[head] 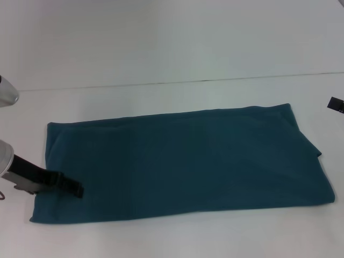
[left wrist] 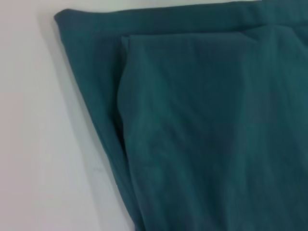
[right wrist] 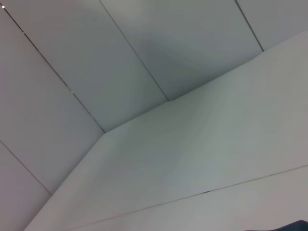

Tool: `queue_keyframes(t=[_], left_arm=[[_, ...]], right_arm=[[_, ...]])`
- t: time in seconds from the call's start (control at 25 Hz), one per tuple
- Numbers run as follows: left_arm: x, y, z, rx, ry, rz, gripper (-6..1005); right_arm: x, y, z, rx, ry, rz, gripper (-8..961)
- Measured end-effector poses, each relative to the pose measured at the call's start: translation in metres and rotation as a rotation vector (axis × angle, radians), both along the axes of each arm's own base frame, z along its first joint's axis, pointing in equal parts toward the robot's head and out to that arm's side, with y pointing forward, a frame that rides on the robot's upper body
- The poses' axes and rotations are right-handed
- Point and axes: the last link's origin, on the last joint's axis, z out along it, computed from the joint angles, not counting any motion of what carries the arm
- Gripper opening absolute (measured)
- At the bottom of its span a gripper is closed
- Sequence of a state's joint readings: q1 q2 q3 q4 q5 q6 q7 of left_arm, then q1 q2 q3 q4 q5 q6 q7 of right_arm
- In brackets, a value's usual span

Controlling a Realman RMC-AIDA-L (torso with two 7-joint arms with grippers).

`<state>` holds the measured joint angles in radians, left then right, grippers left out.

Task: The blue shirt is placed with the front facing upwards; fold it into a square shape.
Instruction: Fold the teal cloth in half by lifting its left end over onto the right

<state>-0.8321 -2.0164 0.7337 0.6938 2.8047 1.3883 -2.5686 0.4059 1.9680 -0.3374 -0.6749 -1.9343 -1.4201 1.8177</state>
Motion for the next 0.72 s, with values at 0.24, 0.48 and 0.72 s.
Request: queue_keyframes(t=[0.24, 0.48, 0.72], left_arm=[[0.005, 0.002, -0.001, 0.002, -0.016, -0.014, 868], [0.009, 0.003, -0.001, -0.001, -0.035, -0.028, 863], [0.012, 0.004, -0.001, -0.003, -0.037, -0.04, 858]], right_arm=[[0.0, 0.0, 0.0, 0.001, -0.001, 0.0, 917], [0.0, 0.001, 0.0, 0.001, -0.001, 0.0, 916], [-0.001, 0.001, 0.0, 0.001, -0.001, 0.001, 917]])
